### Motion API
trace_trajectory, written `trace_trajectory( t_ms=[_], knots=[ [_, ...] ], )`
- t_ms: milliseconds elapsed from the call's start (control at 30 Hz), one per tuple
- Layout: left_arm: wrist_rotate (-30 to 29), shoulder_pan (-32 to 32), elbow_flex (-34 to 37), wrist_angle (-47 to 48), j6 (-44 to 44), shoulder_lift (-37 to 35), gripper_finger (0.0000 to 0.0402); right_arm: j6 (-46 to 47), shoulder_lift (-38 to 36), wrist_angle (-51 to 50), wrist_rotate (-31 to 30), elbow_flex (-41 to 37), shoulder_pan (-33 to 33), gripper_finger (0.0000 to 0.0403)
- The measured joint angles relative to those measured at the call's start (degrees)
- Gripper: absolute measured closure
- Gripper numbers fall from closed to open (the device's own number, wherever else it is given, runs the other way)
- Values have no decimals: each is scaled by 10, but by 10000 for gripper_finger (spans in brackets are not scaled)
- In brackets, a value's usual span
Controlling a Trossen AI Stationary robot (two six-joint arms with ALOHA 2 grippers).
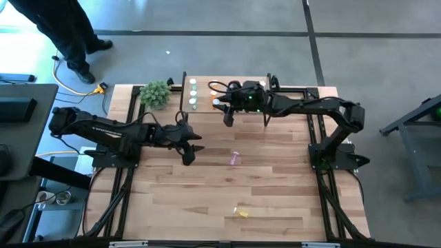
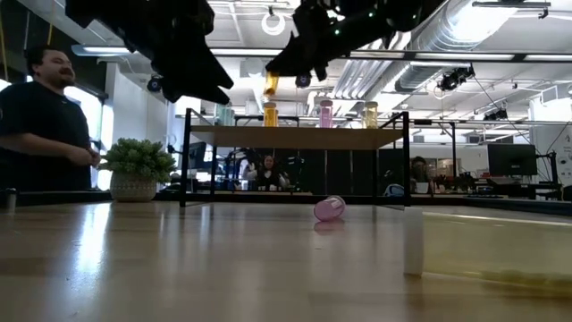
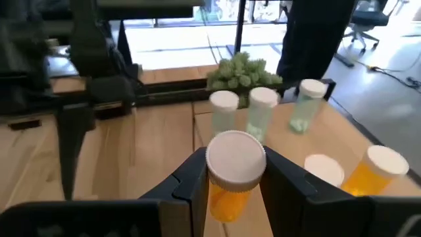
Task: Pick and place medicine bottles onto shelf by color
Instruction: Put the orange pill bottle on the shelf aligned with the orange pill bottle
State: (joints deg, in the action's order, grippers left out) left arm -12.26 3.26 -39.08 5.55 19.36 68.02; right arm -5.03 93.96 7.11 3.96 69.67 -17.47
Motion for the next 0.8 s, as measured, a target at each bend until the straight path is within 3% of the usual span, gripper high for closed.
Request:
trace_trajectory(
  t_ms=[333, 800],
  knots=[
    [-2, -8, 57, -58, 2, -21, 194, 22, 34, 16, 0, 2, -22, 300],
    [-3, -8, 64, -73, 0, -21, 194, 11, 43, -48, 0, 46, -21, 300]
  ],
)
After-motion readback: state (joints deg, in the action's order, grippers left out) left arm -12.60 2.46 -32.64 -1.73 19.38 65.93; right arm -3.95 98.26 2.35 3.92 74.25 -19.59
